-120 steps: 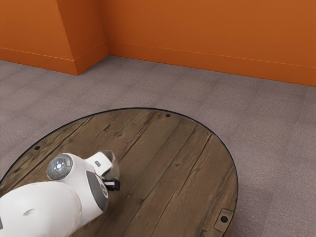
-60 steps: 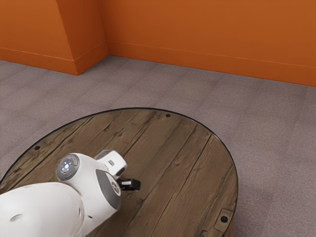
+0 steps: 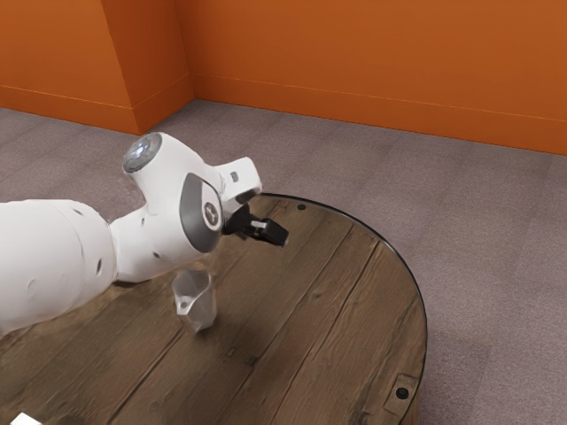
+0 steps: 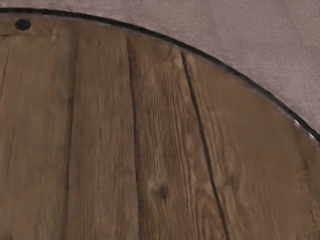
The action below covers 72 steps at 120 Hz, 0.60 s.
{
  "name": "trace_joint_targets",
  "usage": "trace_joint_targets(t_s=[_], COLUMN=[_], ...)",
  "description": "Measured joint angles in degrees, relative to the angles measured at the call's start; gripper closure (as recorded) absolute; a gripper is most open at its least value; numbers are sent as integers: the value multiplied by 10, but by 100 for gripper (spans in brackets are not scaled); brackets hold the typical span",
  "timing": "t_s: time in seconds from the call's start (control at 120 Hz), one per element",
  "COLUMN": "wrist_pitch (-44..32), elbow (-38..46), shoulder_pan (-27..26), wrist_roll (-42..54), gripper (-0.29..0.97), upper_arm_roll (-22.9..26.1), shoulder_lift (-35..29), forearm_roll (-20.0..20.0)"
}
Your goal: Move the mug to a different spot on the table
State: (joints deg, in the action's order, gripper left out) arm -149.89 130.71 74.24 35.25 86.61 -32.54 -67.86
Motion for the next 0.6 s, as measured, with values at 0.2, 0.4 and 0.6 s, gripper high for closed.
trace_joint_targets(t_s=[0.2, 0.4, 0.6], wrist_pitch=[215, 433, 539], elbow=[-211, -403, -416], shoulder_pan=[-367, -737, -724], wrist_roll=[-74, -136, -179], gripper=[0, 0, 0], upper_arm_roll=[-493, -886, -903], shoulder_lift=[225, 315, 311], forearm_roll=[440, 616, 655])
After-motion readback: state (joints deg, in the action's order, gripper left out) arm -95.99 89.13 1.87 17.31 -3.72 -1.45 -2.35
